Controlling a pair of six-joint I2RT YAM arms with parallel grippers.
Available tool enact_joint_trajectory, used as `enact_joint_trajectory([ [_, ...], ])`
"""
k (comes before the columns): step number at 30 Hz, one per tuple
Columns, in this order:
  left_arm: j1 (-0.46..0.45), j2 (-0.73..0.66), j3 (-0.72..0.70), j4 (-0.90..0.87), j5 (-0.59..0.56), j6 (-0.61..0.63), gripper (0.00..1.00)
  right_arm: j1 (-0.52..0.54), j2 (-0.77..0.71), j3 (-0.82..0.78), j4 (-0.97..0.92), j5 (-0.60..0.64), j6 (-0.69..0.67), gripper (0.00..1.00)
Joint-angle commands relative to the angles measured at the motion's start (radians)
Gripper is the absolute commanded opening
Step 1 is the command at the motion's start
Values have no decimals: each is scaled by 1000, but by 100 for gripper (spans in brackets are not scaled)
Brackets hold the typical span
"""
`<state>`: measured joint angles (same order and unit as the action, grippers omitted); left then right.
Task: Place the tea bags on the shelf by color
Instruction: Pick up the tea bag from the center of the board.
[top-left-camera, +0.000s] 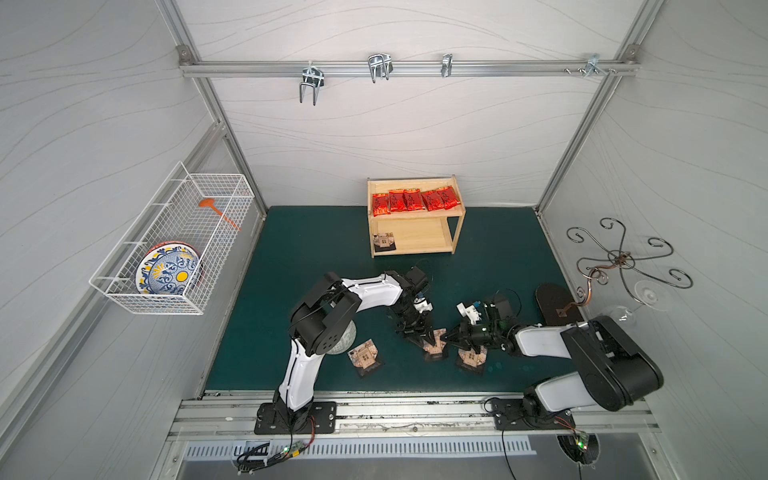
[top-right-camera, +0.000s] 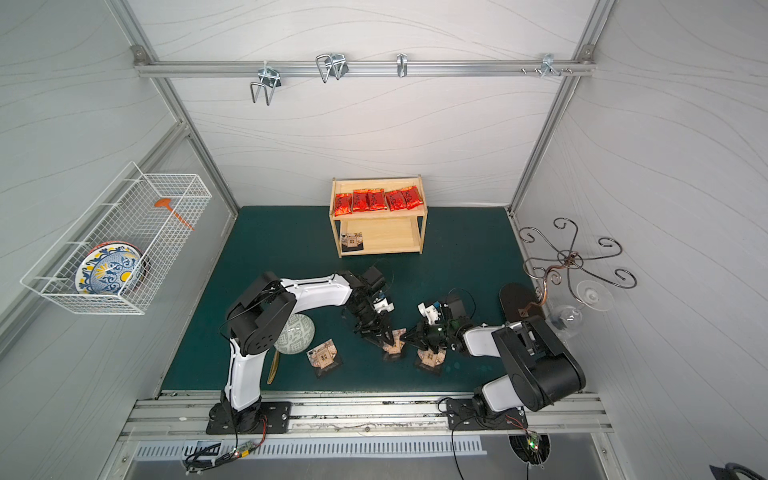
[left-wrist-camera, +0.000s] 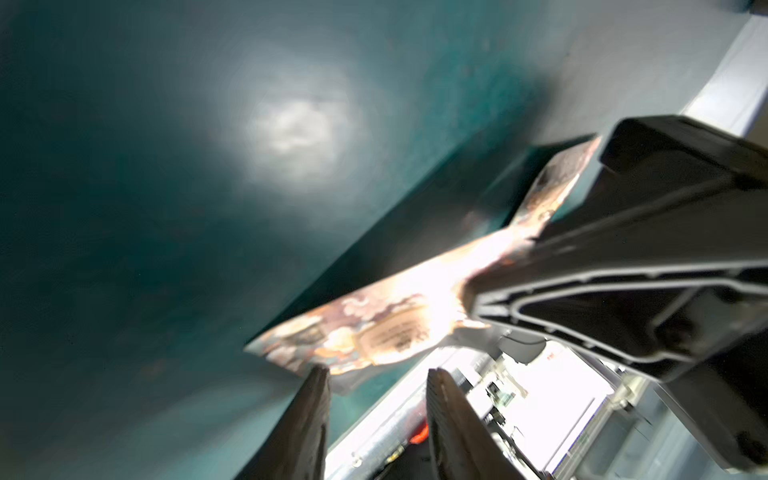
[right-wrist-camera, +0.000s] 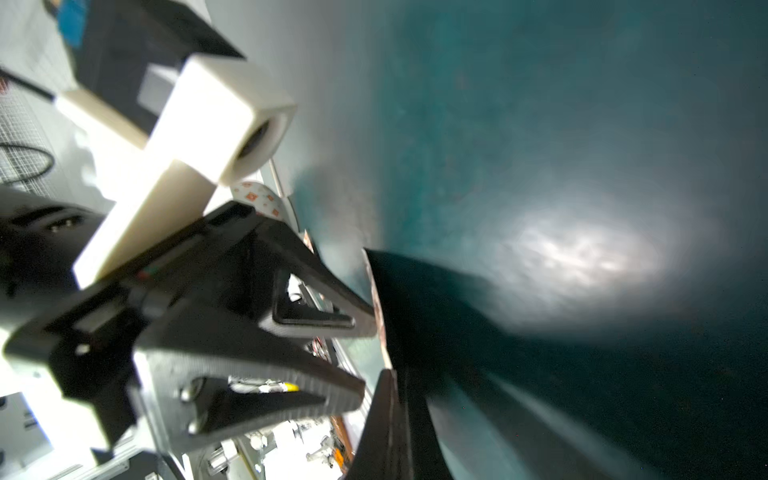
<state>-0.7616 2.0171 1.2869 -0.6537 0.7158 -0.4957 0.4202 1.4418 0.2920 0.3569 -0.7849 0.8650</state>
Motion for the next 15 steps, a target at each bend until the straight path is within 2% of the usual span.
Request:
enact_joint_trajectory([
  [1, 74, -127, -36, 29, -52, -29, 47, -6, -32, 23, -10, -24, -30, 0],
  [5, 181, -263, -142, 152, 29, -108, 52, -44, -104, 40, -54, -78, -80, 0],
  [8, 243, -327, -247, 366, 179, -224, 54, -63, -157, 66, -48, -139, -94, 0],
  [11, 254, -358, -299, 495, 254, -292, 55, -63, -192, 102, -12, -189, -77, 0],
  [15, 252, -366, -356, 705, 327, -411, 57, -35, -163, 166, 33, -232, -41, 0],
])
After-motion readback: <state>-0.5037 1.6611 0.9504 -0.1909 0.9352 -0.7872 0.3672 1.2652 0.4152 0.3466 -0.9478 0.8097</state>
